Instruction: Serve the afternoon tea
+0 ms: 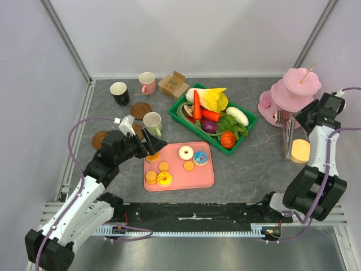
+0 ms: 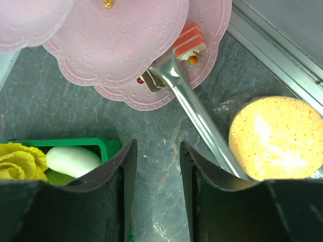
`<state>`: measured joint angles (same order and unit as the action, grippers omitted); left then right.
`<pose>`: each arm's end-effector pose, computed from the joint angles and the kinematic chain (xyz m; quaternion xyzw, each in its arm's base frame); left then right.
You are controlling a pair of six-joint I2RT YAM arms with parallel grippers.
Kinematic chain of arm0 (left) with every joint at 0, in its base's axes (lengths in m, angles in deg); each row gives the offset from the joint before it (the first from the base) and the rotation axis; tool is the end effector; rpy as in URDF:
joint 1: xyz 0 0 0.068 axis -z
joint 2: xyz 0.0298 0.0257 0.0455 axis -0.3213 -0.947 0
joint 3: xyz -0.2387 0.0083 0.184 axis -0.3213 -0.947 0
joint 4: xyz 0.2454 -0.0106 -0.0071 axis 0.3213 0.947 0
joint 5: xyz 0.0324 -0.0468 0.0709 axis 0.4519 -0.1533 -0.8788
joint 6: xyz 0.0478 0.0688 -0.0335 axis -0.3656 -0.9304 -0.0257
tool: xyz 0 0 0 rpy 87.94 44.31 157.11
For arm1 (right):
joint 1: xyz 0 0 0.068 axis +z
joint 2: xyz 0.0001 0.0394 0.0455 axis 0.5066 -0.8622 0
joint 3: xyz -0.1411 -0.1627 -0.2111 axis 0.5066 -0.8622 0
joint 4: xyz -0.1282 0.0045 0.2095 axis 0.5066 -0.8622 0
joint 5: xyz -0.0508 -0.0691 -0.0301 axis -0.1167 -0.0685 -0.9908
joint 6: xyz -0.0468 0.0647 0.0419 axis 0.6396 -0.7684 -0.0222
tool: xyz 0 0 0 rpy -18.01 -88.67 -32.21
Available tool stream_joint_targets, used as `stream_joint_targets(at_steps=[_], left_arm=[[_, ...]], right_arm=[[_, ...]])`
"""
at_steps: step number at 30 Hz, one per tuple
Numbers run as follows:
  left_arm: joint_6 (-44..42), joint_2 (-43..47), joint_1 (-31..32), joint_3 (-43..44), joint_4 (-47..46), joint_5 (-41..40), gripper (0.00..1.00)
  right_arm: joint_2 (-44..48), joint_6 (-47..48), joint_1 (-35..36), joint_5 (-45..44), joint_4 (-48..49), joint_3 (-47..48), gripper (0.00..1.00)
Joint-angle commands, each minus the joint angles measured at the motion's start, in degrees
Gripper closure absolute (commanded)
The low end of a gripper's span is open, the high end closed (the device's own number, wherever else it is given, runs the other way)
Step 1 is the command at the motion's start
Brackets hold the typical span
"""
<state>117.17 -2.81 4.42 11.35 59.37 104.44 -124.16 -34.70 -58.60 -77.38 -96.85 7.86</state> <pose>0.1507 -0.0909 0.2792 -0.0581 0.8233 -0.4065 0.3919 0.2776 -0.1434 0.3039 0.4138 0.8098 0.0227 0.4153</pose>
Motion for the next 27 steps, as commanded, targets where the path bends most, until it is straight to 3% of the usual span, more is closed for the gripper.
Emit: stream_joint_targets(at_steps=[1,11,13,16,27], left_arm=[[1.62,0.41,-0.13,0.12,-1.49,0.59,0.03],[1.54,0.76,-0.04,-0.14,-1.67,0.41,0.03],[1.45,0.41,-0.04,-0.14,-1.76,0.15,0.02],[1.45,-0.21,-0.13,-0.14,-1.85,0.59,0.03],[1.27,-0.3,-0.04,-0.23,-1.93,0.59,0.02]], right_arm=[[5.06,-1.38,-0.4,1.8,2.0,-3.13,0.54],[4.89,5.72,-0.31,-2.85,-3.45,-7.08,0.49],[4.28,8.88,0.12,-1.01,-2.05,-10.42,0.45],[1.3,10.13,0.83,-5.03,-1.69,-12.89,0.43],[-5.56,11.27,1.62,-9.45,1.21,-16.06,0.43]])
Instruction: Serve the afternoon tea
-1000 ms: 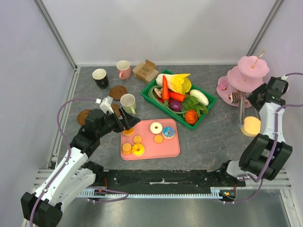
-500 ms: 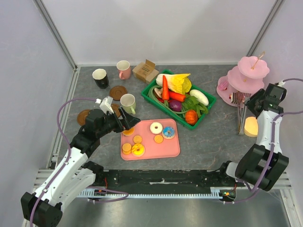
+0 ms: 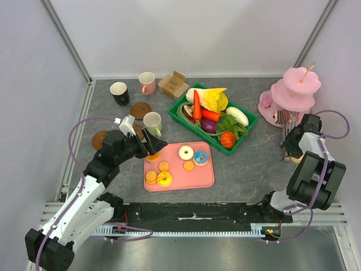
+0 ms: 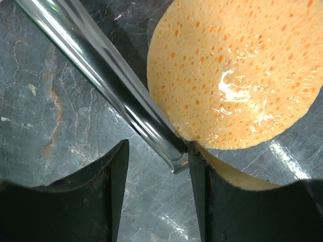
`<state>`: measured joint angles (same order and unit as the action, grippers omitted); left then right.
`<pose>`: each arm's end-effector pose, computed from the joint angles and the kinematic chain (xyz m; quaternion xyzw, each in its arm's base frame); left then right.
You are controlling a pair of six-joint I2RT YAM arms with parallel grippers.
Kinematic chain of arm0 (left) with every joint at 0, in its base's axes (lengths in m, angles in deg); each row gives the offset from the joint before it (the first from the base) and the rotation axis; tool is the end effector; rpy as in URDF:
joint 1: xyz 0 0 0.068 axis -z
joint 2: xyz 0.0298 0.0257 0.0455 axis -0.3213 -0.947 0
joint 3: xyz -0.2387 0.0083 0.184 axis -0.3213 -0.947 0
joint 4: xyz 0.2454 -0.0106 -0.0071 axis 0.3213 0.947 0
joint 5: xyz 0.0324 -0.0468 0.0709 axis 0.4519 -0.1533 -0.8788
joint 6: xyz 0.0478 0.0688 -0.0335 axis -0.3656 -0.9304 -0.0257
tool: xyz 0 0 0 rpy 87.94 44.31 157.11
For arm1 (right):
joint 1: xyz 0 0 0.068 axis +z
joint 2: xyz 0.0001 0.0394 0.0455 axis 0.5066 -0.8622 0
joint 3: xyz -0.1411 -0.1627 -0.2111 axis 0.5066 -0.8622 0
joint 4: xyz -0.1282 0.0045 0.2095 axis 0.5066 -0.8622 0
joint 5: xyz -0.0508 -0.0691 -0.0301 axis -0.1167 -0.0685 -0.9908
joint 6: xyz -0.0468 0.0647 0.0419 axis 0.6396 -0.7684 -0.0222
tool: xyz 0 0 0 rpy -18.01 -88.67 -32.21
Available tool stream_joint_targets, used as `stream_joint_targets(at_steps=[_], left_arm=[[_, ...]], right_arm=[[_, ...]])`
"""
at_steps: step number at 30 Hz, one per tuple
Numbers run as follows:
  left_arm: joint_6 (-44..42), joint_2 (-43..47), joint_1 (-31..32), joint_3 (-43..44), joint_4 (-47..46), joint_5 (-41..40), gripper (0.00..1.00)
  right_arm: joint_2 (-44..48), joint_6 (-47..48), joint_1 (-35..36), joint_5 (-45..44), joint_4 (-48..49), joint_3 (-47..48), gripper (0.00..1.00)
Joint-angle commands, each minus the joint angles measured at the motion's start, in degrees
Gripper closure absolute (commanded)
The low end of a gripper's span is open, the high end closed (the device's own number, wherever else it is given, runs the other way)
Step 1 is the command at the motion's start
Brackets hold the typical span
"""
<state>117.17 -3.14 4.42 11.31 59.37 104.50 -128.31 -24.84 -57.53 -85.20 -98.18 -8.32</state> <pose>0.1515 -0.0914 0.2780 -0.0585 0.8249 -0.4056 0.3893 0.2415 -0.1307 0.1895 0.3777 0.8943 -0.0587 0.2327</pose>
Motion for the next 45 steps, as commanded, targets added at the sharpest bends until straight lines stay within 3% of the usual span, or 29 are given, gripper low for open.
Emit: stream_joint_targets(at_steps=[1,10,14,21,27,28,30,32,36,42,44,45], left_arm=[[1.36,0.12,-0.13,-0.36,-1.93,0.52,0.03],[1.36,0.47,-0.13,-0.45,-2.02,0.79,0.03],[1.45,0.56,-0.13,-0.62,-2.2,1.22,0.02],[1.54,0.82,-0.04,-0.71,-2.37,1.58,0.03],[1.62,0.82,-0.04,-0.97,-2.55,1.75,0.03],[1.62,0.65,-0.04,-0.98,-2.55,1.75,0.02],[1.62,0.56,-0.13,-0.89,-2.72,1.84,0.02],[1.54,0.56,-0.13,-0.89,-2.81,1.93,0.02],[1.45,0.56,-0.04,-1.06,-2.81,2.1,0.02],[1.36,0.21,-0.13,-1.15,-2.81,1.75,0.03],[1.36,0.12,-0.04,-1.06,-2.81,1.75,0.02],[1.36,0.03,-0.04,-1.06,-2.81,1.75,0.03]], right_arm=[[-1.67,1.24,0.72,-0.92,2.8,-0.06,0.44],[2.8,0.36,1.16,-1.09,-1.76,-1.38,0.65],[6.75,0.36,1.25,-0.04,-4.57,-1.65,0.79],[11.24,-1.84,1.25,4.43,-9.93,-0.77,0.82],[17.21,-2.19,1.25,8.58,-12.57,-0.77,0.98],[18.18,-2.02,1.25,8.23,-13.01,-0.68,0.96],[19.24,-2.19,1.25,4.99,-13.02,-0.77,0.8],[18.54,-2.72,1.25,2.87,-11.27,-1.29,0.86],[13.36,-4.03,1.25,3.05,-7.41,-1.29,0.53],[4.31,-6.06,1.25,-3.72,0.94,-0.33,0.48],[1.06,-6.67,1.25,-4.6,2.36,0.11,0.5],[-0.43,-7.11,1.25,-4.43,2.97,0.2,0.55]])
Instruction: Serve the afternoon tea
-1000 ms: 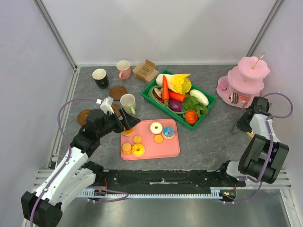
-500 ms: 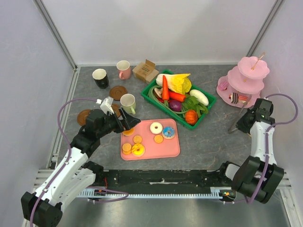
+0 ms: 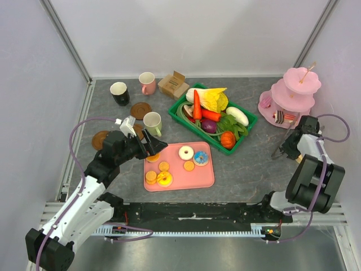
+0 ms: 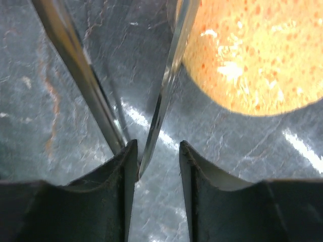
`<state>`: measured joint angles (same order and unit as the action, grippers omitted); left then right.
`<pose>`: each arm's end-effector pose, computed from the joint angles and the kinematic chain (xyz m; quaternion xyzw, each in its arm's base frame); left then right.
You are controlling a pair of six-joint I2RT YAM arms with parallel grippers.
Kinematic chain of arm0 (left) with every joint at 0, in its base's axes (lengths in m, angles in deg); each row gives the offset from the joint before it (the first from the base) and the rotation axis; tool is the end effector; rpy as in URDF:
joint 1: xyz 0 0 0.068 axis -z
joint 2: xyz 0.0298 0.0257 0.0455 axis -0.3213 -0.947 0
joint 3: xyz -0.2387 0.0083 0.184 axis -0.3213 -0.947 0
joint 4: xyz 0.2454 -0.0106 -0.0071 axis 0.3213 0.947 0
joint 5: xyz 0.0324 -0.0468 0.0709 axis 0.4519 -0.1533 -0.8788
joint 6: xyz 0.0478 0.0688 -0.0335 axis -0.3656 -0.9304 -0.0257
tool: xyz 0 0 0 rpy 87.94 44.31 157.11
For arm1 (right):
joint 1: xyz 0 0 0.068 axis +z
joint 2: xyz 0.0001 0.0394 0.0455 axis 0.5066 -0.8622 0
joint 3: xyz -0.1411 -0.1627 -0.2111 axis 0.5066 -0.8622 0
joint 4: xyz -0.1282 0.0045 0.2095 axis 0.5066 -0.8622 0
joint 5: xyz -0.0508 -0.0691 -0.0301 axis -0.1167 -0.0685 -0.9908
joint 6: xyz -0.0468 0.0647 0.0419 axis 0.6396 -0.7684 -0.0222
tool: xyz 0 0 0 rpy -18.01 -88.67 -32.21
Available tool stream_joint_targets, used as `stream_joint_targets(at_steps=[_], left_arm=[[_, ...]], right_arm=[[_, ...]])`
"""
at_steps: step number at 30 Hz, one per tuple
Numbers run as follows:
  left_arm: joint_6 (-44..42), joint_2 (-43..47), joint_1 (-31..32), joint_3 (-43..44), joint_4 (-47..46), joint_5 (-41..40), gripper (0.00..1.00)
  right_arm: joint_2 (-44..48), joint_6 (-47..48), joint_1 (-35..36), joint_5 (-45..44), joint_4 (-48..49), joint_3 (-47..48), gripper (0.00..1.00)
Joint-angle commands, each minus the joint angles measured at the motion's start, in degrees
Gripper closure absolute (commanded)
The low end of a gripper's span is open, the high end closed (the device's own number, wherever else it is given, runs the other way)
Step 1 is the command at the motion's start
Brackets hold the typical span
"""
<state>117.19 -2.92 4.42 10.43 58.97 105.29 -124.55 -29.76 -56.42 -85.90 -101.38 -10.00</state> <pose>0.1502 -0.0919 0.2740 -0.0553 0.8259 -0.4092 0.3840 0.2264 -0.1185 0.1932 0.4090 0.8826 -0.0521 0.2258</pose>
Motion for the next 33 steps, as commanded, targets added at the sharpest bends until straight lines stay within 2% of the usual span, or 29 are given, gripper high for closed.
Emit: stream_joint_targets(at_steps=[1,3,4,6,7,12,16,21,24,28,32,33], left_arm=[[1.34,-0.19,-0.13,-0.19,-2.42,0.97,0.03],[1.34,-0.19,-0.04,-0.1,-2.42,0.88,0.03],[1.25,-0.1,-0.04,-0.01,-2.42,0.88,0.03],[1.25,-0.01,-0.04,-0.1,-2.33,0.53,0.03],[1.25,-0.1,-0.04,-0.19,-2.42,0.35,0.03],[1.16,-0.1,-0.13,-0.01,-2.24,0.7,0.03],[1.25,0.43,0.04,-0.1,-2.24,0.7,0.03],[1.16,-0.19,0.05,-0.28,-2.33,0.52,0.03],[1.16,-0.36,-0.13,-0.19,-2.33,0.52,0.03],[1.16,-1.15,0.05,-0.19,-2.51,0.18,0.03],[0.37,-1.77,0.04,0.16,-1.98,-0.79,0.03],[0.28,-1.86,0.05,0.25,-1.72,-0.97,0.03]], right_arm=[[-4.99,-2.63,0.14,-3.47,6.78,1.8,0.65],[-5.09,-3.25,0.23,-3.47,7.57,1.01,0.85],[-4.22,-3.34,0.23,-3.38,7.93,0.31,0.91],[-1.24,-2.9,0.23,-3.29,7.5,-0.75,0.99],[0.35,-2.9,0.23,-3.47,6.79,-1.36,1.0],[10.63,-2.72,0.23,-0.66,0.47,-4.44,1.0],[19.24,-3.86,0.23,6.88,-5.33,-7.16,1.0],[31.63,-9.13,1.28,19.11,-8.06,-15.42,1.0],[34.98,-9.05,2.5,19.91,-11.66,-17.71,1.0],[34.47,-10.71,6.02,21.75,-14.04,-20.26,1.0],[31.22,-13.53,11.29,18.08,-12.29,-19.66,0.85],[30.17,-14.06,13.21,15.54,-12.29,-18.61,0.78]])
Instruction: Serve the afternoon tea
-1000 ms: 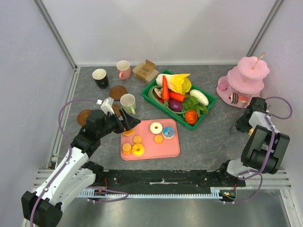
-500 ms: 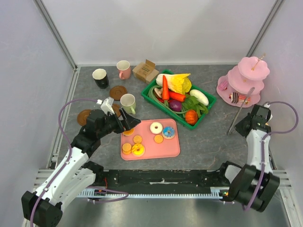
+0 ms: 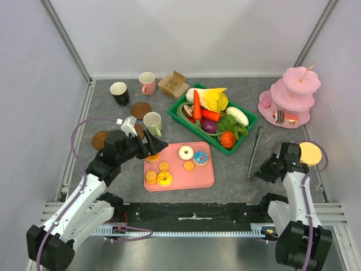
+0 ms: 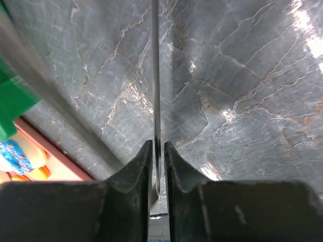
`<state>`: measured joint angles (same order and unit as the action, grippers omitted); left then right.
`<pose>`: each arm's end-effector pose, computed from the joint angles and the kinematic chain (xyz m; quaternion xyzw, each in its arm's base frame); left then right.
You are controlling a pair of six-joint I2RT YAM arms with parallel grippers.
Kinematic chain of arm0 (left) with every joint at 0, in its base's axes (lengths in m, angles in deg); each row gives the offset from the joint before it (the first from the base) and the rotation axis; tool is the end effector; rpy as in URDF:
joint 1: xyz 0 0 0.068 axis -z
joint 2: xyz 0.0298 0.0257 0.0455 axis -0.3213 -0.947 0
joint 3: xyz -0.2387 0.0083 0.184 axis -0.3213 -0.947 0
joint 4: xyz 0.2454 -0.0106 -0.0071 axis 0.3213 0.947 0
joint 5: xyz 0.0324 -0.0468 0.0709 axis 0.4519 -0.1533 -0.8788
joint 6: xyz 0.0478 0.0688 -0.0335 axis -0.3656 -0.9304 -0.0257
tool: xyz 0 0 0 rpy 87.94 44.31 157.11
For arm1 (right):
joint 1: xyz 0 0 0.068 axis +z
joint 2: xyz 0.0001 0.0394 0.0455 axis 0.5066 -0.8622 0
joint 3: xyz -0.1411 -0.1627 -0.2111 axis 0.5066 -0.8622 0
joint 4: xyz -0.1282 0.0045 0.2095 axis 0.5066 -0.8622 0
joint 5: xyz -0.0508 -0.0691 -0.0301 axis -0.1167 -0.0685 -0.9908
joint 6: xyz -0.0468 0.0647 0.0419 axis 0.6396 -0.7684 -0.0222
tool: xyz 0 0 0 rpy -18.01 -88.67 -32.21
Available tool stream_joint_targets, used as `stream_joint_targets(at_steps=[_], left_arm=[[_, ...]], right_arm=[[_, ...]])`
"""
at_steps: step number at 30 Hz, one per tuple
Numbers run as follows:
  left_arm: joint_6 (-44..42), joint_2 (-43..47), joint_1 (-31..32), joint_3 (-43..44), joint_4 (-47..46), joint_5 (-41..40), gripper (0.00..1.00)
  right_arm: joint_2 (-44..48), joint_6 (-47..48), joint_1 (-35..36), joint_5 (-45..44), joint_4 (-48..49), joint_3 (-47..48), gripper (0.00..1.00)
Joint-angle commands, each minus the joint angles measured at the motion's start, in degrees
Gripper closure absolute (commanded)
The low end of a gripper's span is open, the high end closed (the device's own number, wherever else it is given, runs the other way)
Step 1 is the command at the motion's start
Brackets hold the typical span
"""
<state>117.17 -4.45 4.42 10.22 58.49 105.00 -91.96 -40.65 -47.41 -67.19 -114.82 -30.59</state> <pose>0.1546 -0.0934 0.2695 -0.0590 0.8316 -0.4034 0.3772 0.1154 -0.0156 0.1649 0.3900 0.8884 0.1431 0.1953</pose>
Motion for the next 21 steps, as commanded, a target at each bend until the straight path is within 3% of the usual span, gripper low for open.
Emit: stream_joint_targets(at_steps=[1,5,6,9,14,16,17,18,19,21], left_arm=[[0.3,-0.41,0.05,0.38,-1.24,-0.6,0.03],[0.22,-0.5,0.05,0.38,-1.24,-0.77,0.03],[0.3,-0.42,-0.04,0.29,-1.24,-0.77,0.03],[0.3,-0.77,-0.04,0.29,-1.32,-0.77,0.03],[0.3,-1.82,0.05,0.38,-1.59,-0.6,0.03],[0.22,-2.0,0.13,0.47,-1.5,-0.42,0.03],[0.22,-1.91,-0.04,0.38,-1.5,-0.25,0.03],[0.22,-1.82,0.04,0.47,-1.59,-0.33,0.03],[0.22,-1.56,0.05,0.56,-1.59,-0.42,0.03],[0.13,-1.03,-0.04,0.73,-1.15,-1.03,0.03]], right_arm=[[-3.65,-3.61,5.53,-5.37,0.98,2.95,0.74],[-6.73,-4.58,8.09,-14.78,-0.77,6.91,0.6],[-6.3,-4.58,8.09,-16.01,-0.95,7.96,0.5],[-3.23,-2.31,8.53,-20.58,-1.65,12.87,0.02],[2.92,7.71,8.71,-31.73,2.18,28.07,0.02],[6.51,4.76,8.71,-35.78,10.69,30.2,0.02],[8.36,-2.4,8.71,-38.76,14.39,29.77,0.02],[9.86,-5.17,8.8,-38.7,17.3,28.29,0.02],[11.35,-2.15,8.71,-32.78,26.2,26.19,0.02],[12.25,-2.46,8.71,-26.42,35.05,22.31,0.02]])
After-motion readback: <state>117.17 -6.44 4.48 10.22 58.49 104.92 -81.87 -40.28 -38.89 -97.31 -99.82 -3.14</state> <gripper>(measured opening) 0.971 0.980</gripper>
